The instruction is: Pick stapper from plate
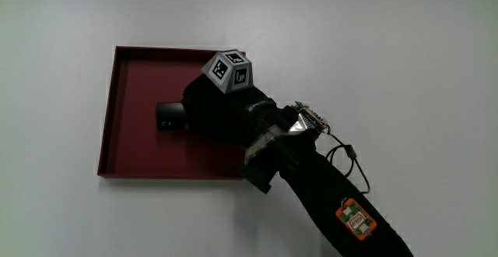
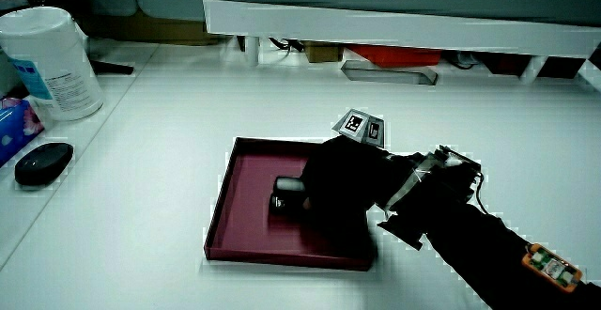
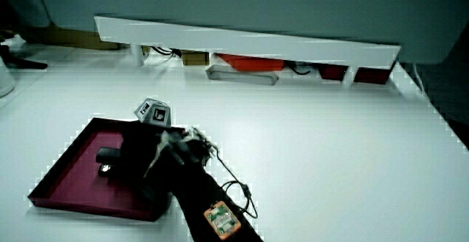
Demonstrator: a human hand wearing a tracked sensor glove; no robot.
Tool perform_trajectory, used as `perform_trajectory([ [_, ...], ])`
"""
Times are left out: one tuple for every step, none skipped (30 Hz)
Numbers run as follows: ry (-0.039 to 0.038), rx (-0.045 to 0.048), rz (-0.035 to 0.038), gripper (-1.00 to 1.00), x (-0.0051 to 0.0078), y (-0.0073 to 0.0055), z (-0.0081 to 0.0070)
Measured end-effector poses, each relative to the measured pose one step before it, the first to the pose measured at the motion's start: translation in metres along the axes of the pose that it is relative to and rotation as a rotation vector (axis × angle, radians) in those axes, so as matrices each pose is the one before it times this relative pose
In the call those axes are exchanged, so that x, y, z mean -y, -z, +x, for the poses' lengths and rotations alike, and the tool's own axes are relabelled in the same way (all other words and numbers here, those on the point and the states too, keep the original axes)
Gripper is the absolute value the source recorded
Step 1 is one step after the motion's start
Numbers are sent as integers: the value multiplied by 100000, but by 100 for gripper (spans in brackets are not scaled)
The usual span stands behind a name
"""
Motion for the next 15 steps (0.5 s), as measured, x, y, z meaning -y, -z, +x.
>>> perform_trajectory([
  [-1017,167,705,100,152,-194,-77],
  [-857,-869,-85,100,117,-232,-57],
  [788,230,779,100,144,-317,-96],
  [-1916,-811,1362,100,328,-538,-338],
  [90,2038,1261,100,159,-384,-99],
  [-437,-930,589,100,283,-531,-213],
  [-763,-212,-37,100,244,-483,-221],
  [1348,3426,3119,100,188,-492,-146],
  [-953,449,-97,100,162,-458,-129],
  [-1022,-1927,-245,100,275,-567,-156],
  [-1856,-2110,1813,100,538,-859,-458],
  [1709,2326,369,100,78,-301,276],
  [-2649,-2358,287,100,537,-816,-436],
  [1153,2344,962,100,259,-510,42],
  [36,-525,189,100,156,-388,229],
])
